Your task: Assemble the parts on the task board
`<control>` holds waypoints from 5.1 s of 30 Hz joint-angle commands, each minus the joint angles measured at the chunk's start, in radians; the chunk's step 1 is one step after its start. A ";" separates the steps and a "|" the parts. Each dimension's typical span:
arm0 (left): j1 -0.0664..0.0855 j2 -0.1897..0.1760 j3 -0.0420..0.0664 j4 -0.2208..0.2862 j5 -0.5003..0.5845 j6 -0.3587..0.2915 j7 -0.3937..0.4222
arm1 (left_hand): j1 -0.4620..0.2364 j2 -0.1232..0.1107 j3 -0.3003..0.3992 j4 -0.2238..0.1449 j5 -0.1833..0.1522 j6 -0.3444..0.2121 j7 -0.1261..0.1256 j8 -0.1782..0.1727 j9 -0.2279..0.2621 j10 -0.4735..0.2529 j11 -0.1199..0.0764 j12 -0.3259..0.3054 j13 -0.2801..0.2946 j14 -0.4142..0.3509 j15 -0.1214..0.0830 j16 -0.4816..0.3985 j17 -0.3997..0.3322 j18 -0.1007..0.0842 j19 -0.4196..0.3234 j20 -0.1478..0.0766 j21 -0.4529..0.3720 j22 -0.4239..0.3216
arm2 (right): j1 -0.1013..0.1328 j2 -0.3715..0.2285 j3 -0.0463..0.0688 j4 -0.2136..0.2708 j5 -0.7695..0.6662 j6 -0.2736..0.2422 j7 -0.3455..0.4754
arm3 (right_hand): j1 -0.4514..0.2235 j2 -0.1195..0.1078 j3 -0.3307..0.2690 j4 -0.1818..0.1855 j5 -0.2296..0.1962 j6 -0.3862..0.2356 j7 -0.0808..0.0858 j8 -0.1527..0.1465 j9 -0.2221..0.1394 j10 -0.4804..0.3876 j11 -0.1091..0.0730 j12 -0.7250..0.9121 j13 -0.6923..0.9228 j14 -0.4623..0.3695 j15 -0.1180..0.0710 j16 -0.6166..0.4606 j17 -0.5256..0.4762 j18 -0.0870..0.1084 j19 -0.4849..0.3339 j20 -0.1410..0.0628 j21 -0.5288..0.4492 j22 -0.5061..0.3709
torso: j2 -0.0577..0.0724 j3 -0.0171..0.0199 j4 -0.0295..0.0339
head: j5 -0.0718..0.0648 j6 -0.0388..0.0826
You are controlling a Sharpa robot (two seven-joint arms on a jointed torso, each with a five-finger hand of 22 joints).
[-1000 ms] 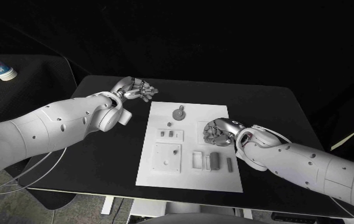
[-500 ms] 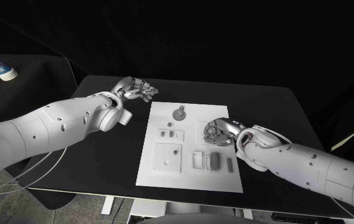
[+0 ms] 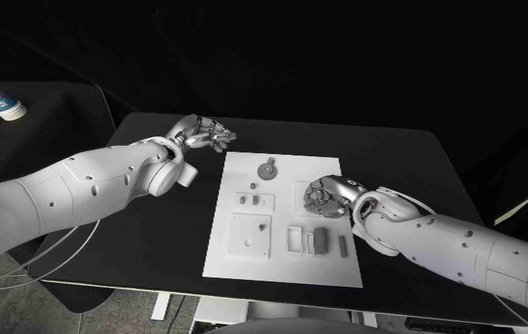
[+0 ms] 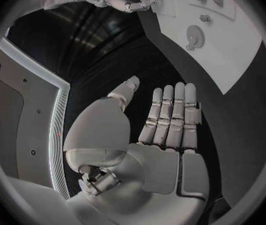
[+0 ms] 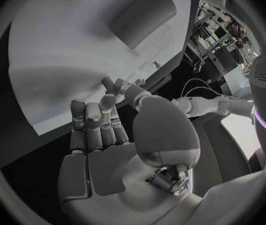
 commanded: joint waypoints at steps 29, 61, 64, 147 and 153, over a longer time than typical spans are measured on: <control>0.001 0.001 0.001 0.001 0.006 0.016 0.006 | 0.001 0.009 -0.003 0.002 0.003 0.007 0.002 0.003 0.002 0.007 0.001 -0.007 0.002 0.008 0.003 -0.007 -0.002 0.006 -0.007 0.000 -0.006 0.000 | -0.001 -0.001 0.000 -0.001 -0.003 -0.013 0.008 | 0.003 -0.017 0.006 -0.005 0.002 -0.028 0.005 -0.020 -0.009 0.003 0.000 0.000 -0.007 0.000 -0.004 0.000 -0.005 0.003 0.006 0.002 0.089 -0.004 | 0.000 -0.0006 0.0004 | -0.003 -0.002; 0.001 -0.001 0.001 0.002 0.006 0.016 0.006 | 0.000 0.010 -0.003 0.002 0.003 0.008 0.002 0.003 0.002 0.007 0.002 -0.009 0.002 0.008 0.003 -0.009 -0.002 0.006 -0.007 0.000 -0.006 0.000 | -0.001 -0.001 0.000 -0.004 0.000 -0.014 0.018 | 0.010 0.044 0.044 0.000 0.004 0.110 -0.013 0.042 0.022 0.026 -0.003 0.005 -0.015 0.015 -0.006 0.007 -0.008 0.003 0.017 0.002 0.096 -0.007 | 0.000 -0.0009 0.0005 | -0.006 -0.009; 0.001 -0.001 0.001 0.001 0.006 0.016 0.006 | 0.000 0.010 -0.003 0.002 0.003 0.008 0.001 0.003 0.002 0.007 0.002 -0.009 0.002 0.008 0.003 -0.009 -0.002 0.006 -0.007 0.000 -0.006 0.000 | -0.001 0.001 0.000 -0.005 0.000 -0.015 0.021 | 0.010 0.044 0.044 -0.001 0.004 0.115 -0.014 0.044 0.023 0.028 -0.003 0.006 -0.016 0.016 -0.006 0.007 -0.008 0.003 0.017 0.002 0.097 -0.006 | 0.000 -0.0006 0.0003 | -0.005 -0.008; 0.001 0.018 0.001 -0.014 0.006 0.012 0.004 | 0.001 0.013 -0.003 0.003 0.004 0.009 0.001 0.003 0.002 0.008 0.002 -0.012 0.002 0.009 0.003 -0.012 -0.004 0.005 -0.008 0.000 -0.007 0.000 | -0.033 0.174 -0.033 0.117 -0.121 0.032 0.033 | 0.001 0.065 0.051 0.003 0.003 0.153 -0.020 0.058 0.032 0.051 -0.008 0.008 -0.020 0.032 -0.010 0.013 -0.009 0.005 0.028 0.001 0.106 -0.004 | 0.000 -0.0014 0.0005 | 0.078 -0.033; 0.001 0.017 0.001 -0.014 0.006 0.012 0.002 | 0.001 0.013 -0.003 0.003 0.004 0.009 0.001 0.003 0.002 0.008 0.002 -0.012 0.002 0.009 0.003 -0.013 -0.004 0.005 -0.008 0.000 -0.007 0.000 | -0.033 0.186 -0.033 0.104 -0.122 0.031 0.030 | 0.001 0.065 0.051 0.002 0.003 0.153 -0.020 0.058 0.032 0.051 -0.008 0.008 -0.020 0.032 -0.010 0.013 -0.009 0.005 0.028 0.001 0.106 -0.004 | 0.000 -0.0008 -0.0010 | 0.082 -0.034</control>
